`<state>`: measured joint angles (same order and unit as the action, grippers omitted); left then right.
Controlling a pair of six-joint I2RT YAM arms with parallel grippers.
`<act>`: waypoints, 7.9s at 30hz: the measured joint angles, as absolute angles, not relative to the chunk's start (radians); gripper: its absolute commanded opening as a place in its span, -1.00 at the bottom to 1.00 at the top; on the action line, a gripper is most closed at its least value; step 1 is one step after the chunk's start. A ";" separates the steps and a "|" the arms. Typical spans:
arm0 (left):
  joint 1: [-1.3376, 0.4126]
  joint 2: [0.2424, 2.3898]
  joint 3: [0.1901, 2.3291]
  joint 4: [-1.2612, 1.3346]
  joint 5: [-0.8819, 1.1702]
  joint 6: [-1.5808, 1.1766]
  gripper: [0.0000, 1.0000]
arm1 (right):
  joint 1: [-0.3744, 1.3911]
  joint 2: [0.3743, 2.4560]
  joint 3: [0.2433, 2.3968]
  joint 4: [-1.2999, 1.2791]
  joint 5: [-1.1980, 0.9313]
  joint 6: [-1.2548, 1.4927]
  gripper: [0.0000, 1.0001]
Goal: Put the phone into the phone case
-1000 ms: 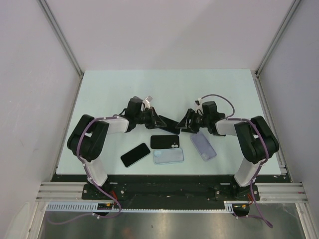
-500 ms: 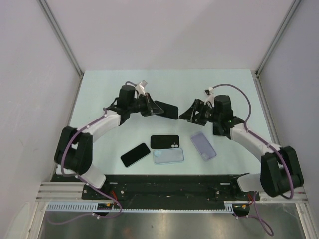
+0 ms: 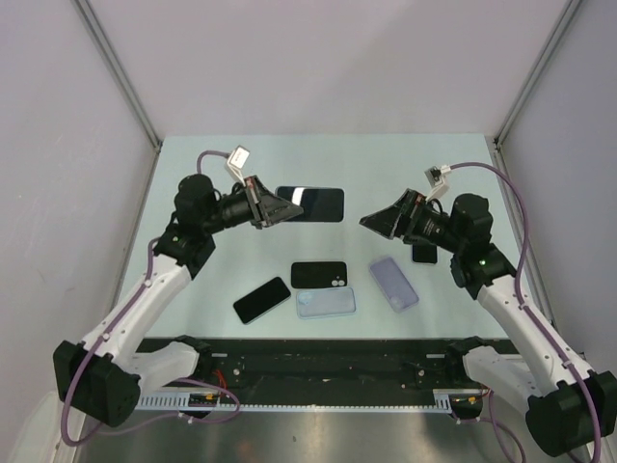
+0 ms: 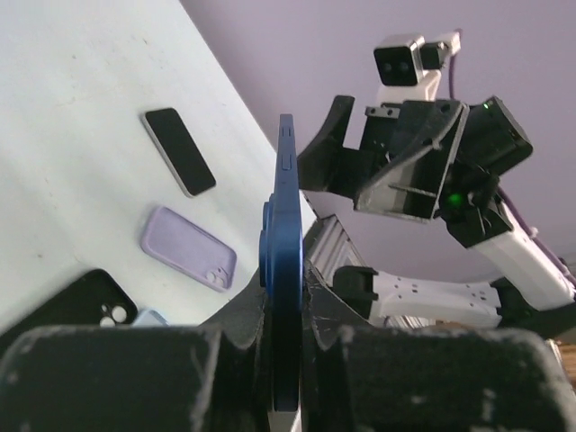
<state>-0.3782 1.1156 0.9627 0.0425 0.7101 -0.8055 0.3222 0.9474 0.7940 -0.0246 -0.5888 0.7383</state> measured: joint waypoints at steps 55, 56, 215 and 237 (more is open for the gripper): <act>-0.342 1.017 0.679 0.151 0.863 -1.010 -0.20 | 0.540 1.301 0.677 0.621 -0.764 1.105 -0.93; -0.342 1.021 0.675 0.150 0.855 -1.001 -0.03 | 0.540 1.302 0.677 0.624 -0.766 1.106 -0.94; -0.832 1.110 0.542 -0.281 0.051 -0.696 0.01 | 0.633 1.871 0.395 0.976 -0.794 1.040 -0.95; -0.860 1.308 0.617 -0.281 0.048 -0.672 -0.12 | 0.658 1.778 0.471 0.683 -0.744 0.916 -0.67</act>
<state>-0.8604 1.3079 0.6167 -0.2806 0.0483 -0.6724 0.6579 1.7779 0.4709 0.6830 -0.7444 0.9161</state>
